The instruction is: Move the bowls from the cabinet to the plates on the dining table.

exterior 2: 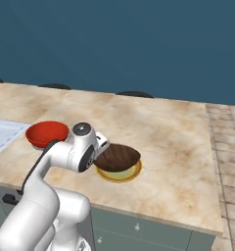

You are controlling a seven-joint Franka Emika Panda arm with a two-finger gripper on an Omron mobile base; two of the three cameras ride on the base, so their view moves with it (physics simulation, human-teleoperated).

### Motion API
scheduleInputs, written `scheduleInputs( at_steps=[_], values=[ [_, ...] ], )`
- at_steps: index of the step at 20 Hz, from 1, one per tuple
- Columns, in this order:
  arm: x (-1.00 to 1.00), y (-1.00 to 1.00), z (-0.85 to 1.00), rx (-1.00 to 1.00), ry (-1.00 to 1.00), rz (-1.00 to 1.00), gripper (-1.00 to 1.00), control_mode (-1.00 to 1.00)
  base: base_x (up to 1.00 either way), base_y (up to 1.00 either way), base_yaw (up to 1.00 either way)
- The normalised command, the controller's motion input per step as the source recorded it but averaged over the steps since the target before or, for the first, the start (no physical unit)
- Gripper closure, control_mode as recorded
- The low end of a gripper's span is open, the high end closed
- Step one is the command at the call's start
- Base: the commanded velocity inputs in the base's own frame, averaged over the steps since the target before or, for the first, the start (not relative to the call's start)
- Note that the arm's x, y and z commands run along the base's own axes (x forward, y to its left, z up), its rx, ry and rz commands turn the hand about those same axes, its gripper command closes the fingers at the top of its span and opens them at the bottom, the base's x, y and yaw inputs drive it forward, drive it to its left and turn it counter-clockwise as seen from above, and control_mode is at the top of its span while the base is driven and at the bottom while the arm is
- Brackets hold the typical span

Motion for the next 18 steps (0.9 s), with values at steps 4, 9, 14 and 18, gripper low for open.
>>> scheduleInputs(
  at_steps=[4,9,14,18],
  values=[
    [0.13,-0.10,-0.12,0.00,0.04,0.00,1.00,-1.00,0.00,0.00,0.00],
    [0.18,-0.06,-0.11,0.00,0.00,0.00,1.00,-1.00,0.00,0.00,0.00],
    [0.08,-0.04,-0.07,0.00,0.00,0.00,1.00,-1.00,0.00,0.00,0.00],
    [-0.02,-0.01,-0.13,0.00,0.00,0.00,1.00,-1.00,0.00,0.00,0.00]
  ],
)
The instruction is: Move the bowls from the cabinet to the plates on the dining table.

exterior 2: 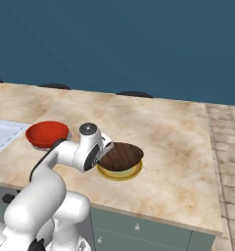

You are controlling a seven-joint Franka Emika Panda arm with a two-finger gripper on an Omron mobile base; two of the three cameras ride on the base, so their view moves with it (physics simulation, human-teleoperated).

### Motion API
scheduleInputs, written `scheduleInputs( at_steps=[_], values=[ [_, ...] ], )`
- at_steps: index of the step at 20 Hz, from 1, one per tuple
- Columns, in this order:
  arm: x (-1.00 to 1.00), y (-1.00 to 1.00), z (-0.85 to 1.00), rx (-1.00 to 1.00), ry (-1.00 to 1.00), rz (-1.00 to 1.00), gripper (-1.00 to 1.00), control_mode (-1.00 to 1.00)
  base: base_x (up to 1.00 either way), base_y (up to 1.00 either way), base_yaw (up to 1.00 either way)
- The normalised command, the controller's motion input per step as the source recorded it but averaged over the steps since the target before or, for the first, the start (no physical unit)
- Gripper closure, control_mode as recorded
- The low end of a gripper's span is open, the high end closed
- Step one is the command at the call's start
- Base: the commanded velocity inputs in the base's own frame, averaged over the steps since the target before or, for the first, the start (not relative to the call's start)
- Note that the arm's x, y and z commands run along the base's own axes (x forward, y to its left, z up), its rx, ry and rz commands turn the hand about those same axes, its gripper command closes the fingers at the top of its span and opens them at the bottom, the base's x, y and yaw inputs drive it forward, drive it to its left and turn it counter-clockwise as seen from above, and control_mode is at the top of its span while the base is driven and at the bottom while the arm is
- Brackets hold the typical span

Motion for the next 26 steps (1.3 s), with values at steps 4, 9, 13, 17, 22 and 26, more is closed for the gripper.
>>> scheduleInputs(
  at_steps=[4,9,13,17,22,26],
  values=[
    [0.00,0.00,0.00,0.00,0.00,0.00,1.00,-1.00,0.00,0.00,0.00],
    [-0.01,0.00,0.00,0.00,0.00,0.00,-1.00,-1.00,0.00,0.00,0.00],
    [-0.16,-0.01,0.01,0.00,0.00,0.00,-1.00,-1.00,0.00,0.00,0.00],
    [-0.24,-0.01,0.28,0.00,0.00,0.00,-1.00,-1.00,0.00,0.00,0.00],
    [-0.25,0.00,0.61,0.00,0.00,0.00,-1.00,-1.00,0.00,0.00,0.00],
    [-0.34,0.00,0.46,0.00,0.00,-0.08,-1.00,-1.00,0.00,0.00,0.00]
  ],
)
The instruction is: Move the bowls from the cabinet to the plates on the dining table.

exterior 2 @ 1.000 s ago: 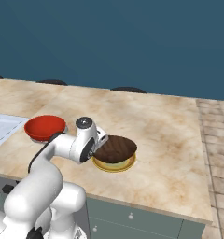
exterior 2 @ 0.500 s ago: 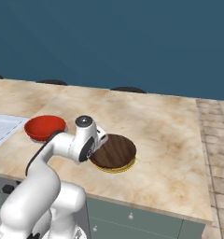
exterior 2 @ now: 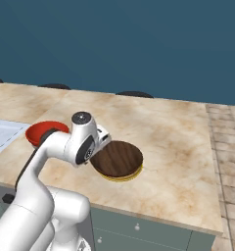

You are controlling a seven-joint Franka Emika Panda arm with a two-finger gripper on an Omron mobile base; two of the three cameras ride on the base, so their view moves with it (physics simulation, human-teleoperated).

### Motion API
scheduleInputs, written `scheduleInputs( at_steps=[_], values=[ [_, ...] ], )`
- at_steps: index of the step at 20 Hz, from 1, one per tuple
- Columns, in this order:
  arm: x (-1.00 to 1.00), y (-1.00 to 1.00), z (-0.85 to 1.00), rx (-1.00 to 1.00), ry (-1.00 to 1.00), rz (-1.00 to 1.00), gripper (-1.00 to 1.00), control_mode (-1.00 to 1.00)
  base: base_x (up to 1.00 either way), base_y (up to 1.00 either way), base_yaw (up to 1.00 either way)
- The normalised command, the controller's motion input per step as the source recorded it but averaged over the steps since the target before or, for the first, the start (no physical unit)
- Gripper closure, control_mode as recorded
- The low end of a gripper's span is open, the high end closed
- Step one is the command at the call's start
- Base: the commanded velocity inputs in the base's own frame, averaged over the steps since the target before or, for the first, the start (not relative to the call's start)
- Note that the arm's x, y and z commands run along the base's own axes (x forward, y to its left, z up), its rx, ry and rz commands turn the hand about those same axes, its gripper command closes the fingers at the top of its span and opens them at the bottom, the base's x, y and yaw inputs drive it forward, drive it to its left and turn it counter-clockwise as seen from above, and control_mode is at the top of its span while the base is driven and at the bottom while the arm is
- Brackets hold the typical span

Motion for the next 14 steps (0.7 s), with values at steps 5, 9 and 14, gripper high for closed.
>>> scheduleInputs(
  at_steps=[5,9,14],
  values=[
    [-0.36,-0.05,0.20,0.00,0.00,-0.34,-1.00,-1.00,0.00,0.00,0.00],
    [-0.33,-0.13,0.07,0.02,-0.02,-0.52,-1.00,-1.00,0.00,0.00,0.00],
    [-0.31,-0.10,0.29,0.12,-0.11,-0.50,-1.00,-1.00,0.00,0.00,0.00]
  ],
)
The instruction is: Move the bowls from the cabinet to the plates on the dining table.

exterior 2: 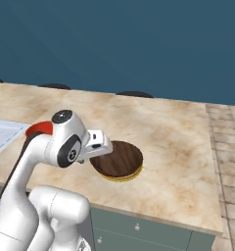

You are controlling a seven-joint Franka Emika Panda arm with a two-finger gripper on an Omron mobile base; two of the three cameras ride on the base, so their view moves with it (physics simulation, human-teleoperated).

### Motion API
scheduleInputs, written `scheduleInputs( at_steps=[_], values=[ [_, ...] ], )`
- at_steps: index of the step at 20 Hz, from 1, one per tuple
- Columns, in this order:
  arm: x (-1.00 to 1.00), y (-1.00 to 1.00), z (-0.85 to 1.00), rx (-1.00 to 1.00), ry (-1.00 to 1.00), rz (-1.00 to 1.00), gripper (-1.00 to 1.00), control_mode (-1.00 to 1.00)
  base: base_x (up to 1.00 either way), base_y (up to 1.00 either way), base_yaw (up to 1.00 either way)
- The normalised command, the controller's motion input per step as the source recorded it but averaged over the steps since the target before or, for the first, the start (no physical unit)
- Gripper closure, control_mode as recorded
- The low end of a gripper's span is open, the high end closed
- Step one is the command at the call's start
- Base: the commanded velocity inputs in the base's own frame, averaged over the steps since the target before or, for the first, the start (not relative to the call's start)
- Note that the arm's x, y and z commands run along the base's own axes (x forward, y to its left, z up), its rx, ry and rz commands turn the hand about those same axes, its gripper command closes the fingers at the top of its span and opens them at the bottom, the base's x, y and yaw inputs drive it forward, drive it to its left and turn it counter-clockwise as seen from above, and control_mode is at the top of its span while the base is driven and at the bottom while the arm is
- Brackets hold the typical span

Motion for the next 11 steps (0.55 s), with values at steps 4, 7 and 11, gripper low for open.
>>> scheduleInputs(
  at_steps=[4,7,11],
  values=[
    [-0.32,-0.06,0.28,0.15,-0.10,-0.37,-1.00,-1.00,0.00,0.00,0.00],
    [-0.39,0.00,0.19,0.16,-0.10,-0.27,-1.00,-1.00,0.00,0.00,0.00],
    [-0.57,0.00,0.18,0.16,-0.16,-0.19,-1.00,-1.00,0.00,0.00,0.00]
  ],
)
